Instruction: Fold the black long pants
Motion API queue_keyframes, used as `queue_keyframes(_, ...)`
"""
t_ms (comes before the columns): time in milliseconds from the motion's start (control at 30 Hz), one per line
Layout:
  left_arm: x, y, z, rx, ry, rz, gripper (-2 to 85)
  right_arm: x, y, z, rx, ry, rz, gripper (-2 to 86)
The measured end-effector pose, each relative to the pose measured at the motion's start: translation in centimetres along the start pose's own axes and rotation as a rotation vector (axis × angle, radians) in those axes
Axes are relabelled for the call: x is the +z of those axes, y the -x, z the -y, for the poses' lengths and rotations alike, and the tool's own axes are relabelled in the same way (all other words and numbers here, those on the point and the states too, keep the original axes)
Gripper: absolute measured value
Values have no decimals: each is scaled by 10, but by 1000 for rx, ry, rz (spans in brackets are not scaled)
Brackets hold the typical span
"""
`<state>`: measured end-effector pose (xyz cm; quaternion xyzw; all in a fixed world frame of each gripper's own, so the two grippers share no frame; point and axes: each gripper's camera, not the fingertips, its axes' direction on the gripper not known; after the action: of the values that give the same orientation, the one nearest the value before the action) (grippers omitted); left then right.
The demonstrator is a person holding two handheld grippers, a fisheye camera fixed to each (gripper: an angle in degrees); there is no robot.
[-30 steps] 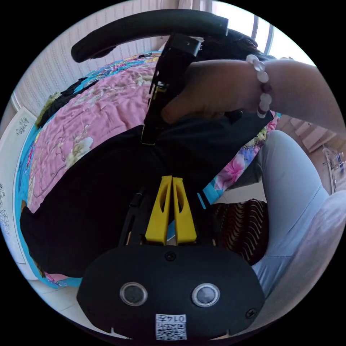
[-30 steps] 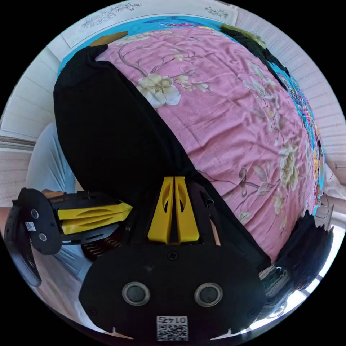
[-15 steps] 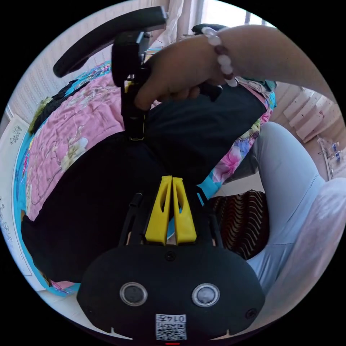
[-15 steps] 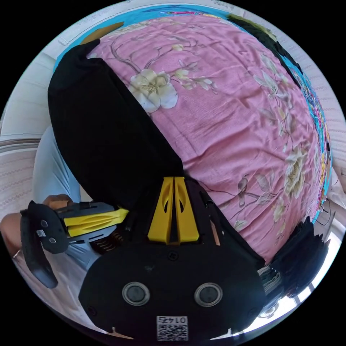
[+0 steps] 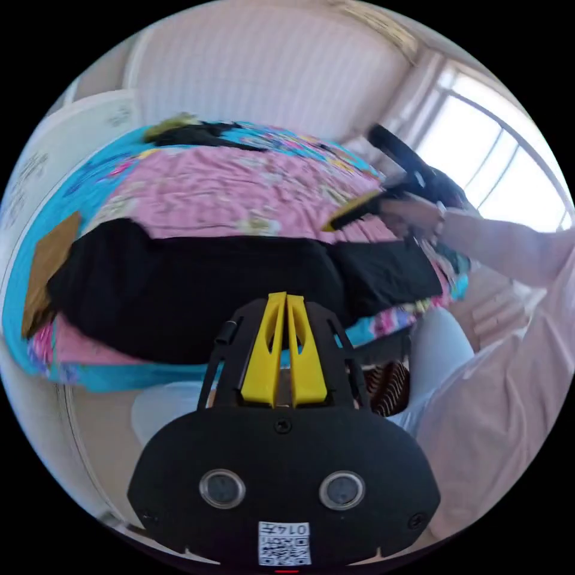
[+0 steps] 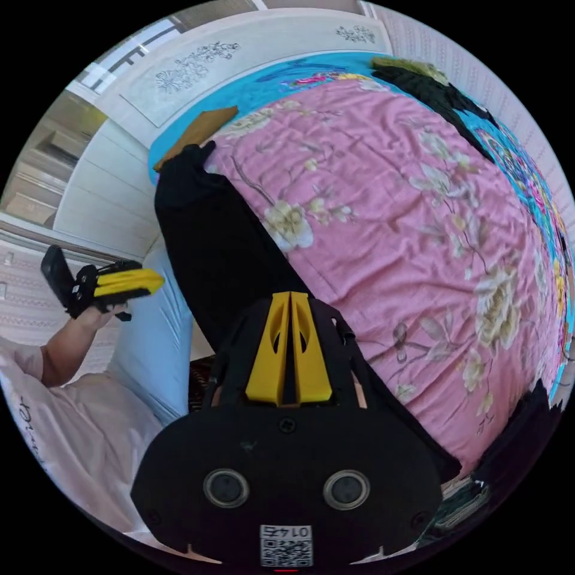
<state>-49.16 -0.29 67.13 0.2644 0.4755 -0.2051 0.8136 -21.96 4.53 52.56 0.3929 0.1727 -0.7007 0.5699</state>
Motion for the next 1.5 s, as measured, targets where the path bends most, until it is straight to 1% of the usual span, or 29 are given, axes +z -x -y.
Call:
queue_keyframes(33,-13,20,-5,-63,-34,30,1,0,4,9,-17,-4,27,34)
queue_keyframes(100,-56,93,-27,-264,-166,138,41,6,22,52,-67,-43,141,77)
queue_keyframes(133,-64,109,-31,-301,-189,150,55,8,27,64,-79,-49,174,87)
queue_keyframes(200,-92,167,-46,-419,-294,143,82,17,47,115,-109,-73,303,122)
queue_keyframes(300,-103,225,-54,-507,-363,61,110,31,68,178,-98,-76,401,149)
queue_keyframes(367,-99,254,-56,-583,-340,5,124,44,79,211,-91,-65,385,157)
queue_keyframes(467,-88,288,-67,-710,-347,-100,111,77,92,253,-97,26,245,160)
queue_keyframes(533,-82,297,-70,-733,-356,-126,77,97,97,271,-113,125,223,140)
queue_keyframes(567,-82,300,-72,-714,-366,-126,47,103,102,280,-154,172,311,106)
queue_keyframes(600,-85,300,-72,-685,-377,-131,22,98,109,285,-223,159,423,57)
queue_keyframes(633,-89,300,-72,-677,-384,-122,9,91,113,286,-273,129,469,49)
queue_keyframes(667,-103,294,-72,-639,-419,-77,3,73,123,284,-399,46,528,33)
queue_keyframes(700,-121,283,-74,-594,-491,-7,0,57,131,280,-513,-39,517,29)
queue_keyframes(733,-129,276,-77,-568,-532,34,0,51,134,279,-551,-78,505,26)
queue_keyframes(767,-143,264,-81,-532,-587,122,3,47,135,281,-591,-111,492,26)
queue_keyframes(800,-149,257,-86,-541,-613,192,7,56,134,290,-574,-79,481,28)
queue_keyframes(833,-149,256,-87,-553,-602,214,14,63,132,296,-547,-46,457,30)
queue_keyframes(900,-131,261,-84,-581,-444,330,43,84,120,311,-415,27,303,42)
queue_keyframes(933,-126,265,-84,-598,-407,343,51,86,116,312,-383,31,275,44)
queue_keyframes(967,-120,271,-86,-624,-356,349,62,84,108,310,-334,18,271,49)
queue_keyframes(1000,-121,277,-90,-644,-348,328,68,75,100,302,-314,-13,325,45)
queue_keyframes(1067,-134,279,-96,-656,-383,297,69,54,91,278,-326,-77,387,38)
queue_keyframes(1133,-152,272,-101,-616,-421,325,65,28,79,238,-335,-150,405,31)
queue_keyframes(1200,-172,251,-100,-494,-414,383,61,-1,48,169,-286,-214,415,26)
queue_keyframes(1233,-174,246,-99,-463,-407,385,60,-7,39,149,-260,-223,406,25)
queue_keyframes(1300,-173,223,-93,-348,-345,346,58,-24,-1,63,-121,-243,348,23)
queue_keyframes(1333,-170,218,-90,-323,-326,333,57,-26,-10,41,-84,-247,333,23)
queue_keyframes(1400,-158,201,-81,-265,-283,313,55,-29,-35,-31,32,-211,275,24)
queue_keyframes(1500,-145,190,-51,-184,-239,352,55,-35,-35,-72,65,-153,177,31)
